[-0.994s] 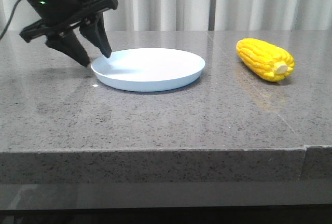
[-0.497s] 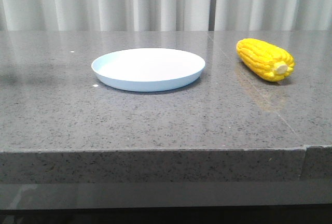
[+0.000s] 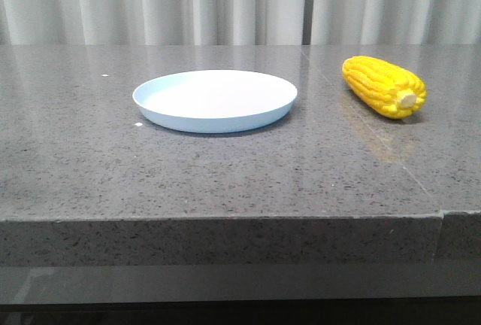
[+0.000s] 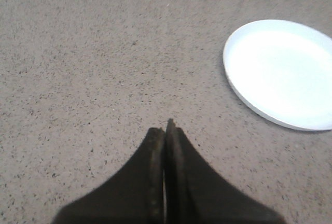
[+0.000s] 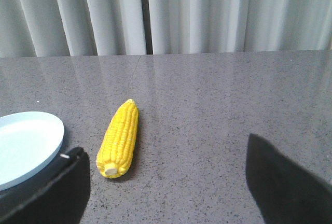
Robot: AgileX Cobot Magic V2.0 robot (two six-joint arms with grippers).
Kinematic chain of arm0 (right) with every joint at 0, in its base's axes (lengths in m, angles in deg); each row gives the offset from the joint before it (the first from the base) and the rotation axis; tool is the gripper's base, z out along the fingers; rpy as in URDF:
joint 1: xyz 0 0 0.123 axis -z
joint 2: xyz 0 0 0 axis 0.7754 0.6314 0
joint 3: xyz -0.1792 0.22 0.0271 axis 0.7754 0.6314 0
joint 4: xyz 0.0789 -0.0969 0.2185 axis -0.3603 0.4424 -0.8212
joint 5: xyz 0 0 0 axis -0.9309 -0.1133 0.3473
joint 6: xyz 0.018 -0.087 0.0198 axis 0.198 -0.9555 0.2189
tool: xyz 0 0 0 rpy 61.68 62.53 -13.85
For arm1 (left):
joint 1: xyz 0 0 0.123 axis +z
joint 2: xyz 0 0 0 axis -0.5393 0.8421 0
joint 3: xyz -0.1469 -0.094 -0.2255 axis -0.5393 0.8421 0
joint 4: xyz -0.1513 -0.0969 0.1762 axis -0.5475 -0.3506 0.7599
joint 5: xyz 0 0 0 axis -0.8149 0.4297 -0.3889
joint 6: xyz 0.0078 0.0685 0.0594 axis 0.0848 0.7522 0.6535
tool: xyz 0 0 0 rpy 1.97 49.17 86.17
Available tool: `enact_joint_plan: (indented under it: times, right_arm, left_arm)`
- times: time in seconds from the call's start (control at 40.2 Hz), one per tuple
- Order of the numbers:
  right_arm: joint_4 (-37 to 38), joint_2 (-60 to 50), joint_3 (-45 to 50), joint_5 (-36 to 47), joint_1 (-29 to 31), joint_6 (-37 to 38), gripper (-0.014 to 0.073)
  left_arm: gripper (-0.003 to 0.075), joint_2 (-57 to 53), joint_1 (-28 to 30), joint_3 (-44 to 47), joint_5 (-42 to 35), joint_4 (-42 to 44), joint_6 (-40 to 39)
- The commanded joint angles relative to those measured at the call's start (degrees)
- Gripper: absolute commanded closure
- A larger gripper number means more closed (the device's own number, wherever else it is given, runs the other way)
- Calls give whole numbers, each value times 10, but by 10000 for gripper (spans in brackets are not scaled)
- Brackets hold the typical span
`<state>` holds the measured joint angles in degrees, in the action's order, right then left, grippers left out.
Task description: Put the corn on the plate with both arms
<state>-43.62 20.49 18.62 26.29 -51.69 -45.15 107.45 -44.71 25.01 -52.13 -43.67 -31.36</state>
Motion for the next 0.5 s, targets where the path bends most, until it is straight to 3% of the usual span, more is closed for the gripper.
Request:
enact_joint_plan:
  times: [0.0,0.472]
  right_arm:
    - [-3,9,-17,42,2,-3,-41]
    - [-3,9,-17,45,2,-3,-41]
  left_arm:
    - [741,-71,-14,41,-81,14,1]
    - [741,-328,-20,135,-50,69,1]
